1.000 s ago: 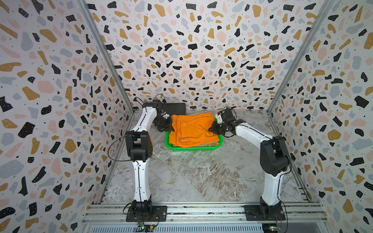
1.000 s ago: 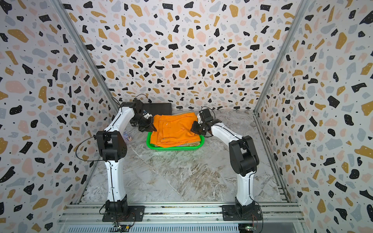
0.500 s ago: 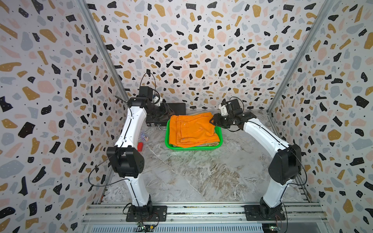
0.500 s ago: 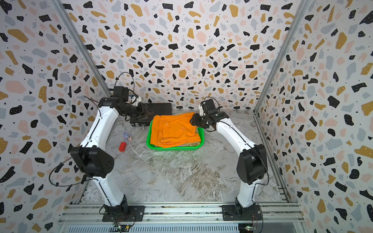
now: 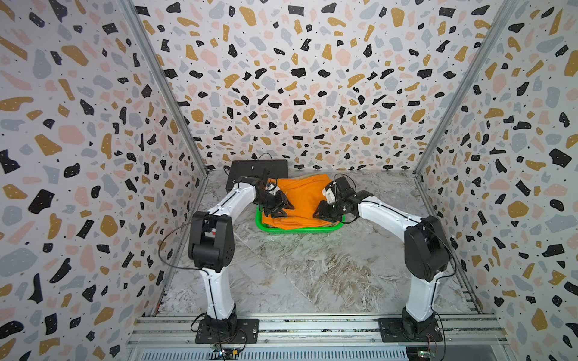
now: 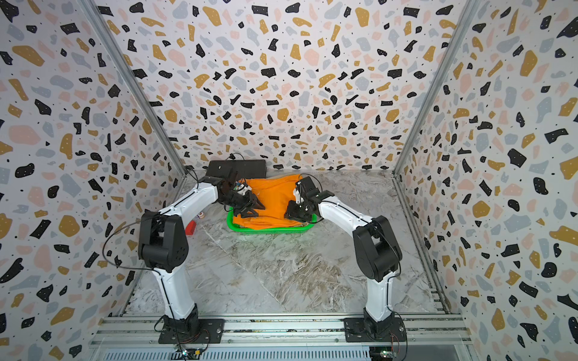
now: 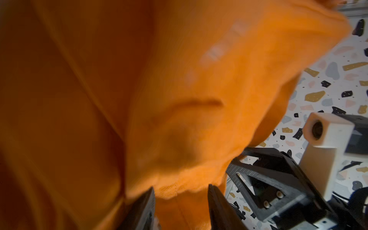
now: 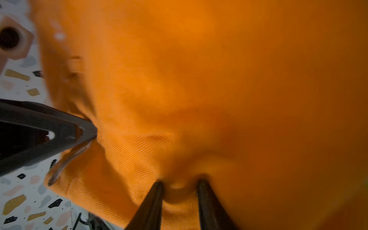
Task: Put the folded long pants in the basket
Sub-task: Place the long pant in the basket, then reset both arms
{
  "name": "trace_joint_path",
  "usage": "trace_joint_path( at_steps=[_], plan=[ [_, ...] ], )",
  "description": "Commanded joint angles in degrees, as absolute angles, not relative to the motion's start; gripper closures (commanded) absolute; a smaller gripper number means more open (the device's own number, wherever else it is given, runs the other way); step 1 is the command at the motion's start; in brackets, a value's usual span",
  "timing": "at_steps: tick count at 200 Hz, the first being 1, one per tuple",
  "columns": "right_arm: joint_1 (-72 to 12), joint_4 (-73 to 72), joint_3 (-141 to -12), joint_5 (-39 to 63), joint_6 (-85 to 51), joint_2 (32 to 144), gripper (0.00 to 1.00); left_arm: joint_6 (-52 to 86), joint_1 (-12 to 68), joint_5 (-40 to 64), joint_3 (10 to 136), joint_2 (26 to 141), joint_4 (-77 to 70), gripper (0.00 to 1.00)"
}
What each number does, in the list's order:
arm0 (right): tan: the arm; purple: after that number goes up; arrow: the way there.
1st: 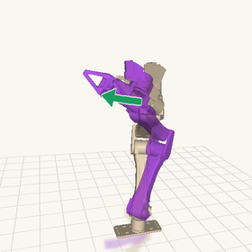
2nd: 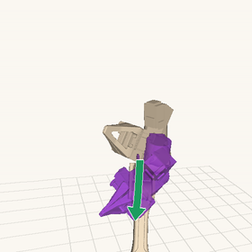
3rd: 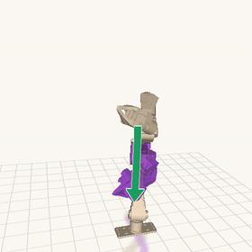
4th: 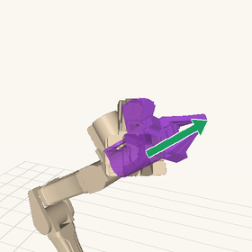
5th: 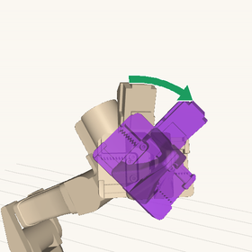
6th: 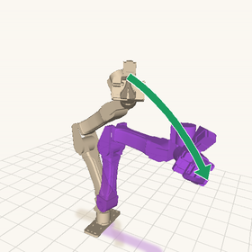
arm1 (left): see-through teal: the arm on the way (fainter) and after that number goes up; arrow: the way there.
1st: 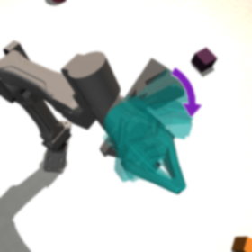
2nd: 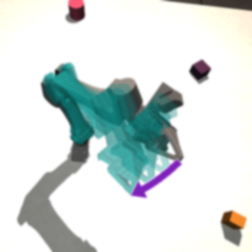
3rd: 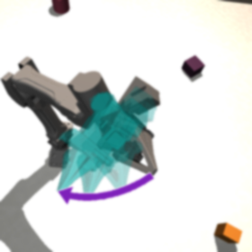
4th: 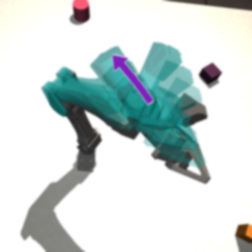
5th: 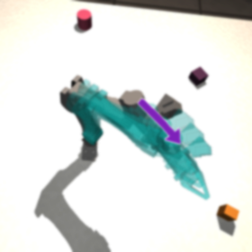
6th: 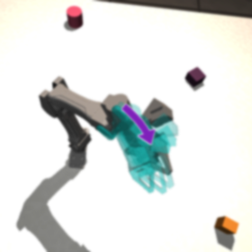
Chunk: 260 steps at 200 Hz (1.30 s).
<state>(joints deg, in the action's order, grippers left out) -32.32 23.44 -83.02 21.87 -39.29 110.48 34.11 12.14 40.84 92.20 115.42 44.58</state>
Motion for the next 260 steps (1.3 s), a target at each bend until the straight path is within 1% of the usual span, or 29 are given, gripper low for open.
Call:
trace_joint_path(
  at_steps=[1, 26, 40, 59, 78, 95, 105, 119, 127, 139, 146, 149, 153, 155, 158, 166, 179, 196, 211, 229, 243, 260],
  plan=[
    [-32.2, 25.32, -78.89, 21.92, -42.01, 111.0, 0.67, 32.52, 11.56, 40.99, 93.27, 120.1, 41.71, 0.53],
    [-32.18, 24.87, -78.53, 21.57, -42.06, 109.71, 0.65, 32.66, 10.86, 42.45, 95.44, 124.14, 41.83, 0.56],
    [-32.17, 26.53, -80.6, 21.0, -41.18, 107.81, 0.62, 32.06, 10.72, 41.27, 95.7, 122.26, 41.75, 0.56],
    [-32.17, 29.21, -83.94, 20.48, -40.16, 104.74, 0.58, 32.32, 10.72, 40.85, 96.52, 116.48, 41.98, 0.54],
    [-32.17, 30.52, -86.71, 19.52, -38.9, 100.58, 0.49, 31.98, 10.72, 40.17, 98.29, 108.77, 42.33, 0.48],
    [-32.09, 31.78, -88.88, 15.65, -35.16, 95.83, 0.35, 28.75, 10.61, 37.89, 99.77, 100.56, 41.93, 0.42],
    [-31.75, 32.21, -89.42, 12.9, -31.9, 92.62, 0.29, 25.94, 10.58, 34.04, 99.04, 94.55, 40.5, 0.38],
    [-31.04, 31.47, -87.76, 7.34, -26.68, 87.52, 0.23, 22.55, 10.33, 23.98, 95.47, 85.08, 37.08, 0.32],
    [-30.74, 30.33, -85.2, 2.22, -23.59, 84.13, 0.19, 21.52, 10.35, 16.0, 90.75, 79.39, 32.97, 0.3],
    [-30.64, 27.14, -79.32, -7.43, -19.25, 78.86, 0.08, 18.37, 10.45, 4.85, 80.36, 71.25, 20.68, 0.29],
    [-30.58, 23.66, -74.6, -12.29, -15.69, 75.68, 0.07, 16.52, 10.46, -0.34, 71.16, 66.51, 10.76, 0.26],
    [-30.57, 22.06, -72.39, -13.81, -14.0, 74.38, 0.06, 15.63, 10.38, -2.44, 67.44, 64.67, 6.13, 0.17],
    [-30.5, 18.77, -69.37, -15.57, -11.82, 72.51, 0.05, 13.98, 10.37, -4.34, 61.99, 62.35, 0.08, 0.12],
    [-30.5, 17.46, -67.7, -16.53, -10.4, 71.63, 0.05, 12.77, 10.37, -5.28, 59.38, 61.27, -2.22, 0.04],
    [-30.5, 15.6, -65.36, -18.29, -8.86, 70.53, 0.04, 10.8, 10.33, -5.97, 55.59, 59.88, -7.45, 0.01],
    [-30.53, 10.83, -59.45, -22.4, -5.77, 66.71, 0.0, 5.78, 10.37, -7.41, 46.65, 56.93, -17.91, 0.0],
    [-30.57, 0.29, -48.53, -26.05, 1.51, 60.98, 0.0, 0.26, 10.37, -8.44, 36.12, 54.75, -29.65, 0.0],
    [-30.54, -11.31, -35.85, -30.75, 8.39, 54.13, 0.0, 1.21, 10.24, -14.81, 33.08, 55.13, -27.13, 0.0],
    [-30.45, -16.97, -28.2, -36.93, 9.84, 50.37, 0.0, 0.51, 10.28, -18.59, 31.29, 56.92, -25.49, 0.0],
    [-30.1, -16.93, -23.55, -40.31, 10.06, 49.2, 0.0, 0.32, 10.21, -23.45, 27.68, 60.08, -27.2, 0.0],
    [-29.99, -15.18, -21.67, -41.5, 9.39, 50.41, 0.0, 4.64, 10.03, -29.79, 25.22, 63.05, -28.37, 0.0],
    [-29.94, -17.85, -19.07, -44.99, 6.83, 52.73, 0.0, 9.06, 9.82, -33.54, 23.0, 64.96, -29.13, 0.0]
  ],
)
